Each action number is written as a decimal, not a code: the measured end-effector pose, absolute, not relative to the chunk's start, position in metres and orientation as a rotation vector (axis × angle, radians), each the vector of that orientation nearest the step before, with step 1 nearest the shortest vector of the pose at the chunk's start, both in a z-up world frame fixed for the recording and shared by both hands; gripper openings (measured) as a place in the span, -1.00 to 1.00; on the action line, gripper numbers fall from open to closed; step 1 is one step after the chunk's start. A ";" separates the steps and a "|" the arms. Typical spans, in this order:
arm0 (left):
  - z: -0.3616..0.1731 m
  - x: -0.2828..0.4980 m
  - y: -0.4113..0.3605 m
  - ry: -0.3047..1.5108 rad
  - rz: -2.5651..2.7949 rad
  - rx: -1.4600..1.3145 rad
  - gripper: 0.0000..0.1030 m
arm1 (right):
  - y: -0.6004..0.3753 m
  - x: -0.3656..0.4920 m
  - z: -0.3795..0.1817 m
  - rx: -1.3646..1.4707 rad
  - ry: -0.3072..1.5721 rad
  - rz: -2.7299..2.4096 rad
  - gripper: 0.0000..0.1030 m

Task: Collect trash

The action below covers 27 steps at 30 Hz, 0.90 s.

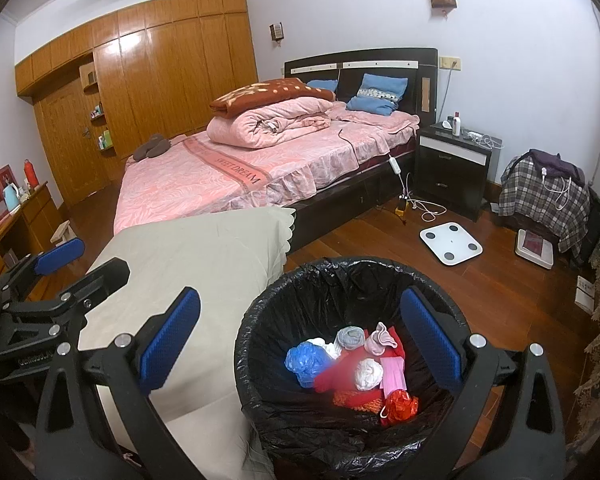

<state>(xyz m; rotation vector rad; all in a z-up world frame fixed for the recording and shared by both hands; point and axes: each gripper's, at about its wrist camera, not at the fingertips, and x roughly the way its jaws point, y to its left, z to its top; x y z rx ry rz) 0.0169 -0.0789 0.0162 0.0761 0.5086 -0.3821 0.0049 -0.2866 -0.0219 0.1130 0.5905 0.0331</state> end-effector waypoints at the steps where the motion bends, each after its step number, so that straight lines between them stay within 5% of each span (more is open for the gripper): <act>1: 0.016 0.017 -0.079 0.509 -0.382 0.075 0.88 | -0.287 0.005 -0.022 0.113 0.590 0.033 0.89; 27: 0.016 0.018 -0.077 0.509 -0.383 0.074 0.88 | -0.285 0.005 -0.021 0.111 0.590 0.032 0.89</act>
